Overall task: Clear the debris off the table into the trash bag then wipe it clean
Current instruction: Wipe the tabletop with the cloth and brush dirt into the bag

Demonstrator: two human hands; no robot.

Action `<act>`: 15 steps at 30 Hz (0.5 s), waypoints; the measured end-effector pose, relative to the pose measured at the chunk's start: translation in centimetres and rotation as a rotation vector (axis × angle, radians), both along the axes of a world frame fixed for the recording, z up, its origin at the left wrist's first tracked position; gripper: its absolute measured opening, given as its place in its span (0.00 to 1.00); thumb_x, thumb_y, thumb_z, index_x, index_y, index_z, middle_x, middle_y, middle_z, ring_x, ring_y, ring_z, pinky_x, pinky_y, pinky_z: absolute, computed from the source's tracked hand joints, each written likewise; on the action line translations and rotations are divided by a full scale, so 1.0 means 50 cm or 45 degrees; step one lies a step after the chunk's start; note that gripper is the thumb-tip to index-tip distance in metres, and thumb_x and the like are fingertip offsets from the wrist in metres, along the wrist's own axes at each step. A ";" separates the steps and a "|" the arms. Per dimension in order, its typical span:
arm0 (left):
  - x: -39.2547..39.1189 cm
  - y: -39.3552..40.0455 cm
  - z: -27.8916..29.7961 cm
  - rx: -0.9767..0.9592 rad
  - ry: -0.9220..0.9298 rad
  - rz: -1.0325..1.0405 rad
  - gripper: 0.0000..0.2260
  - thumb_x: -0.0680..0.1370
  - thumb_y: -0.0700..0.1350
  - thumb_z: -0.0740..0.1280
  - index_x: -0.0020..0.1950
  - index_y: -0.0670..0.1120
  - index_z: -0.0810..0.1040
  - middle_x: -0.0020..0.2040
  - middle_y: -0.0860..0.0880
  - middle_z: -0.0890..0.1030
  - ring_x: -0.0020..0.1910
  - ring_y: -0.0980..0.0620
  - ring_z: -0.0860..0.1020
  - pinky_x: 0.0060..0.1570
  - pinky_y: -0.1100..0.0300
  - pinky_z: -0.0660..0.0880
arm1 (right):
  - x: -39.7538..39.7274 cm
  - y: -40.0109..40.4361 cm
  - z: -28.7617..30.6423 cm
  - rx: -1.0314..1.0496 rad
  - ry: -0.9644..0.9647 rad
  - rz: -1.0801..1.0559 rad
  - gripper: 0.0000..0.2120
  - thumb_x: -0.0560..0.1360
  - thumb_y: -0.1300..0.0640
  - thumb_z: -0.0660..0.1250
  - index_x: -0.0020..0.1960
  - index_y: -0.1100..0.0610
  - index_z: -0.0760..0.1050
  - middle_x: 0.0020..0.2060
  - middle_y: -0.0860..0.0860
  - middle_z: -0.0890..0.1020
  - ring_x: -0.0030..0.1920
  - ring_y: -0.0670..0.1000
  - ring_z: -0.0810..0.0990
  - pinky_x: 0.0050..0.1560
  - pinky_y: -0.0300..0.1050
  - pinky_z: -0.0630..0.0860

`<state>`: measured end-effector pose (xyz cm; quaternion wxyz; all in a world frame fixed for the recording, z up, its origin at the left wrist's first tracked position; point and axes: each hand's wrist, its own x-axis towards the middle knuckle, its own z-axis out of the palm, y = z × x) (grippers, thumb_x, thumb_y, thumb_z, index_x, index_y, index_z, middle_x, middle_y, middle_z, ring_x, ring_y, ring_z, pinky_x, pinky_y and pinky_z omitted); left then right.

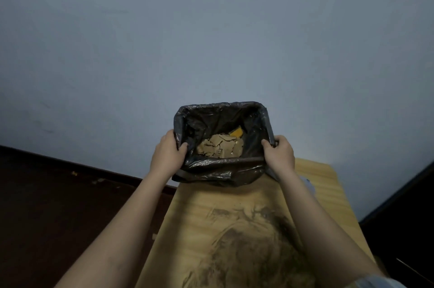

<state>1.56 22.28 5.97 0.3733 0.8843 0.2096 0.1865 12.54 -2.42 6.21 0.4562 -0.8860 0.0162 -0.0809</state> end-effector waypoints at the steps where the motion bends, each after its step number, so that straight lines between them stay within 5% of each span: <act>1: -0.017 -0.004 0.010 0.004 -0.020 -0.019 0.14 0.78 0.46 0.64 0.62 0.43 0.70 0.58 0.43 0.75 0.56 0.42 0.75 0.50 0.50 0.73 | -0.021 -0.006 0.006 0.027 -0.007 -0.022 0.07 0.77 0.48 0.64 0.51 0.51 0.72 0.38 0.44 0.76 0.40 0.49 0.76 0.38 0.44 0.70; 8: -0.119 -0.036 0.042 -0.008 -0.129 -0.142 0.15 0.78 0.43 0.65 0.64 0.44 0.68 0.59 0.44 0.74 0.57 0.43 0.74 0.48 0.53 0.70 | -0.166 -0.053 0.016 0.142 -0.021 -0.149 0.07 0.76 0.48 0.65 0.50 0.51 0.73 0.39 0.44 0.77 0.42 0.50 0.77 0.39 0.45 0.71; 15: -0.195 -0.092 0.034 0.037 -0.158 -0.108 0.19 0.78 0.40 0.63 0.69 0.45 0.65 0.62 0.42 0.71 0.60 0.40 0.72 0.50 0.54 0.67 | -0.279 -0.074 -0.006 0.105 0.030 -0.264 0.03 0.78 0.52 0.64 0.49 0.50 0.71 0.35 0.40 0.72 0.34 0.38 0.69 0.30 0.38 0.63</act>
